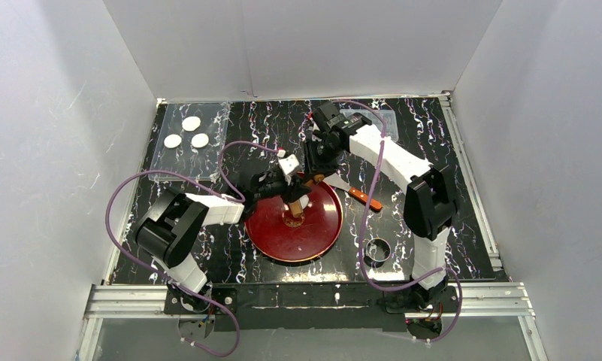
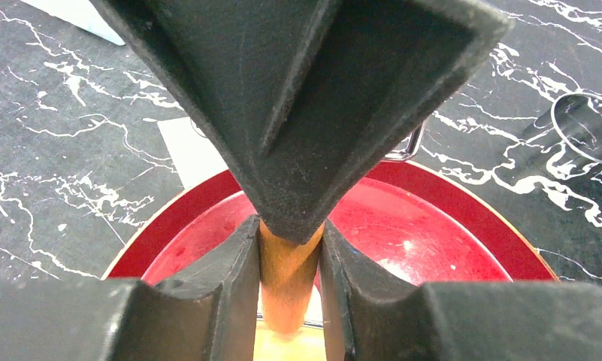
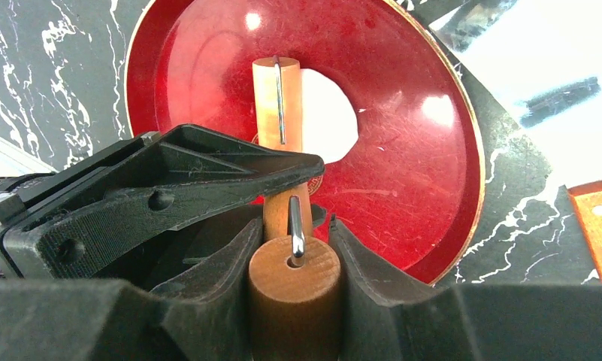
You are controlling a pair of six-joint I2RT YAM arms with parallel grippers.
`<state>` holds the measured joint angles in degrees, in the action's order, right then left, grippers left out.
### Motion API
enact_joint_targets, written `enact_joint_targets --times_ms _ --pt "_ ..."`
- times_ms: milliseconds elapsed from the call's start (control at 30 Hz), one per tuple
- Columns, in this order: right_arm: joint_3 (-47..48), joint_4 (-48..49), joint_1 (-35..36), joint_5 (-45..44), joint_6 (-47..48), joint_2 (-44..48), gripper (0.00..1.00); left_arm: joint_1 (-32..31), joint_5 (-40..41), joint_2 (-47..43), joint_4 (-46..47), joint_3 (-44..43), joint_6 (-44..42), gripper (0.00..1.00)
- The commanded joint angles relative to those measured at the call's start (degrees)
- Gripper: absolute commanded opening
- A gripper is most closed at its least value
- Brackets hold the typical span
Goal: Roll out the dumpling wrappers from the dough
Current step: Flatten out the dough on the work surface.
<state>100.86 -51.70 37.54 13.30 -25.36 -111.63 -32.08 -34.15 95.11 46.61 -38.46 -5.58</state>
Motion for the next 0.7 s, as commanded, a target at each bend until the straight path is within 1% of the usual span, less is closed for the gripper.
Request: enact_joint_targets --times_ms 0,233,467,533,667 --pt "-4.9 -0.1 2.3 -1.5 0.1 1.7 0.01 -0.7 3.6 1.8 -7.1 4.0 1.4 0.00" --pt "-9.0 3.2 2.3 -0.8 -0.5 0.8 0.01 -0.7 4.1 1.5 -7.1 5.4 2.3 0.00" --pt "-8.3 4.1 2.3 1.1 -0.5 -0.1 0.01 -0.6 5.5 -1.0 -8.2 6.5 0.7 0.00" --pt "-5.8 2.7 2.3 1.3 0.2 -0.3 0.01 -0.6 4.7 -3.1 -11.2 4.6 -0.1 0.00" --pt "2.0 0.9 2.3 5.2 1.3 0.0 0.01 -0.6 3.7 -8.6 -22.0 -2.2 -2.6 0.00"
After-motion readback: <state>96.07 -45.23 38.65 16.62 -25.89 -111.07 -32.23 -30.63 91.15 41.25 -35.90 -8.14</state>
